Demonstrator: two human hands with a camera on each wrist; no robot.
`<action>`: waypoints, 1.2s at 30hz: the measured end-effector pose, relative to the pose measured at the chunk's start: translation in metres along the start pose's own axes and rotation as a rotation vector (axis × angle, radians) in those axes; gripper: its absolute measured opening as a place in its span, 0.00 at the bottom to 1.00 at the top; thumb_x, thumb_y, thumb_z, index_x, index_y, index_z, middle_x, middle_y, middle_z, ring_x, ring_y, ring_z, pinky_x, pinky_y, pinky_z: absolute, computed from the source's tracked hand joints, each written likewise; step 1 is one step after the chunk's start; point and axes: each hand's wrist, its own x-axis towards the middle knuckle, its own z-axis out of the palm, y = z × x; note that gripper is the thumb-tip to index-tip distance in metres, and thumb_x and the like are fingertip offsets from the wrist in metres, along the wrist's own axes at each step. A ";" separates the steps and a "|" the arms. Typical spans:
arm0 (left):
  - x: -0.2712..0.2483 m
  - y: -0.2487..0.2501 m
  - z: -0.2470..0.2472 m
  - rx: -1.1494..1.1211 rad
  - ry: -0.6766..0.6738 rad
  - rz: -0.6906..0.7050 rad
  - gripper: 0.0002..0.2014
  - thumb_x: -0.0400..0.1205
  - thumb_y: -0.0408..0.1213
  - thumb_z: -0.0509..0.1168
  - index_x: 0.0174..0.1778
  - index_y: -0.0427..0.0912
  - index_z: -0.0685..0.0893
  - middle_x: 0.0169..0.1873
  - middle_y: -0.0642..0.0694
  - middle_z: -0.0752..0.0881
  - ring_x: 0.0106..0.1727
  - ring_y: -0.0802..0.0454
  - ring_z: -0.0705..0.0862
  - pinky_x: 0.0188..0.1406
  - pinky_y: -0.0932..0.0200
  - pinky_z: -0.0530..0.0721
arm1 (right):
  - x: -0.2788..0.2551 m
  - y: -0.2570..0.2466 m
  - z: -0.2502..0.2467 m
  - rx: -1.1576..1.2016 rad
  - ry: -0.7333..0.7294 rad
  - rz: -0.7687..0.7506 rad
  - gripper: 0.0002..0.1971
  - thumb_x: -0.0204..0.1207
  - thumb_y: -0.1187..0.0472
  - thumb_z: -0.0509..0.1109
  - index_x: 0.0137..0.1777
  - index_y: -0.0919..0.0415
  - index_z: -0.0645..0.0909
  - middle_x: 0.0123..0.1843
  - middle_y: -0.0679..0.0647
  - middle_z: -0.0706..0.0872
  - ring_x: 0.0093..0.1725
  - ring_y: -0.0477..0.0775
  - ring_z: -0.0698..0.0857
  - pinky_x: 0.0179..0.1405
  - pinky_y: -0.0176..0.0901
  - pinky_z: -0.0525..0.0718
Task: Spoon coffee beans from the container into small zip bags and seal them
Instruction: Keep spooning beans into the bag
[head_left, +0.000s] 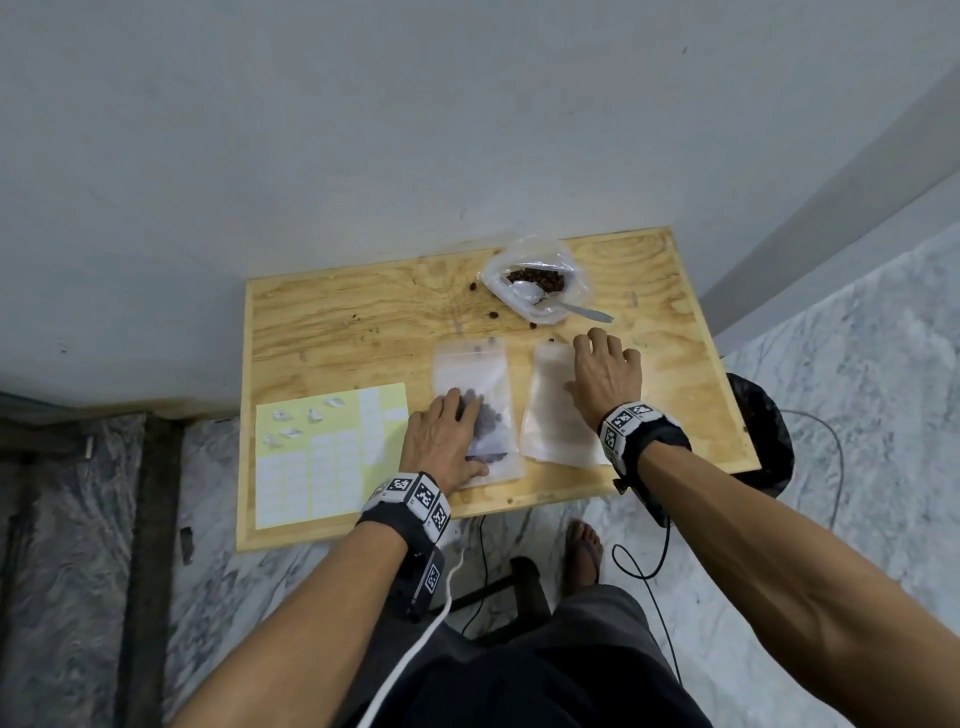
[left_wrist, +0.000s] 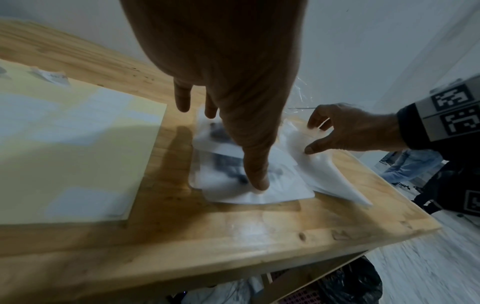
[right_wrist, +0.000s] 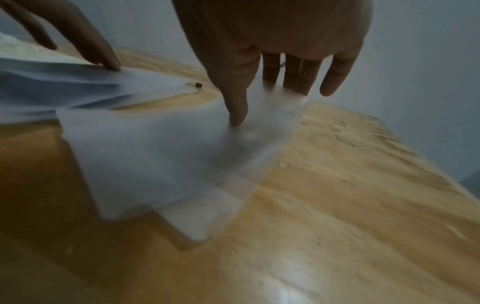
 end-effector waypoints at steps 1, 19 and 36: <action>0.000 0.001 0.001 0.005 0.001 -0.001 0.49 0.72 0.62 0.72 0.83 0.45 0.56 0.78 0.43 0.63 0.75 0.43 0.67 0.67 0.47 0.71 | -0.002 0.002 0.001 -0.012 0.002 -0.002 0.24 0.73 0.57 0.75 0.66 0.60 0.72 0.67 0.57 0.76 0.65 0.62 0.76 0.59 0.54 0.72; 0.003 0.003 -0.036 -0.070 -0.079 -0.025 0.36 0.75 0.71 0.61 0.71 0.47 0.76 0.67 0.45 0.79 0.66 0.42 0.78 0.64 0.45 0.71 | -0.027 0.027 -0.084 0.256 0.111 -0.045 0.05 0.81 0.55 0.66 0.49 0.55 0.80 0.43 0.53 0.87 0.41 0.61 0.83 0.33 0.44 0.71; 0.043 0.024 -0.212 -1.174 0.180 -0.112 0.12 0.85 0.39 0.66 0.37 0.39 0.84 0.30 0.44 0.87 0.29 0.51 0.81 0.30 0.59 0.80 | -0.026 -0.021 -0.172 0.404 0.329 -0.319 0.09 0.79 0.46 0.67 0.45 0.51 0.78 0.43 0.46 0.87 0.42 0.53 0.85 0.36 0.49 0.82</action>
